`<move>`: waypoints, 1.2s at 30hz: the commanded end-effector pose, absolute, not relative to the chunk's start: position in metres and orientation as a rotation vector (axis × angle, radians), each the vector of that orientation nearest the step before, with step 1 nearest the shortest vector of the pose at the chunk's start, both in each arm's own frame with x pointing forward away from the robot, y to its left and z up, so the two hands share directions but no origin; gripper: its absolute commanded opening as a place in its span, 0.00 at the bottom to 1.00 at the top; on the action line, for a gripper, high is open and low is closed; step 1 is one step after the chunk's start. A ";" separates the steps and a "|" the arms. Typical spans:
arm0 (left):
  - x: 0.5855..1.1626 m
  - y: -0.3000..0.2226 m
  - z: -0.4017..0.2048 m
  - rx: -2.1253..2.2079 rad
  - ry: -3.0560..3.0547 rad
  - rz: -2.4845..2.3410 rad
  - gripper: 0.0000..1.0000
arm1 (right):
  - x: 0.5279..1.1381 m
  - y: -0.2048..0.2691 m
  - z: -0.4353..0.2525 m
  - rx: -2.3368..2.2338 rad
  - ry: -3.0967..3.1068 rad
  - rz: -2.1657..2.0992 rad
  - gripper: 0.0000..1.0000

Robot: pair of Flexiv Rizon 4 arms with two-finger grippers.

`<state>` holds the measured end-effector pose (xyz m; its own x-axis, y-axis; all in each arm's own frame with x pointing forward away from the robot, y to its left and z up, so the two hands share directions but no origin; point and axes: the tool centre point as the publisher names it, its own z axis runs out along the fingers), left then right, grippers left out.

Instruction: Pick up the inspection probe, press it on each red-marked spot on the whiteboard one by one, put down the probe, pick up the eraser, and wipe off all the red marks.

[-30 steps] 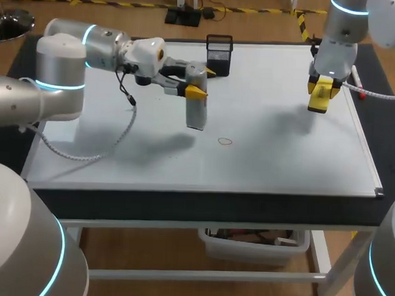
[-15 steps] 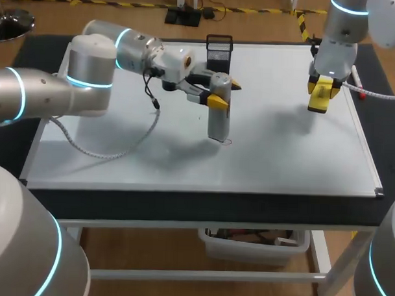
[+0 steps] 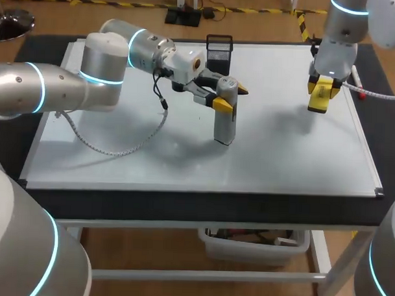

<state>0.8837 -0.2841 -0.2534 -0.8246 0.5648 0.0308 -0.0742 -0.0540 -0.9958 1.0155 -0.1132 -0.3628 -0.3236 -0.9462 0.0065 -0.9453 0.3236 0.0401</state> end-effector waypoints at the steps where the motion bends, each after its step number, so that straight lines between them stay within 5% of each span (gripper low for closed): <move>1: 0.889 -0.286 -0.258 -0.557 -1.747 1.904 0.00 | 1.015 -0.114 -0.362 1.813 -2.530 -0.041 0.00; 36: 0.893 -0.288 -0.274 -0.567 -1.748 1.897 0.00 | 1.015 -0.114 -0.362 1.813 -2.530 -0.041 0.00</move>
<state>0.8917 -0.2872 -0.2717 -0.7935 0.6079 0.0281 -0.0779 -0.0557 -0.9954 1.0155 -0.1132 -0.3628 -0.3236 -0.9462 0.0065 -0.9453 0.3236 0.0401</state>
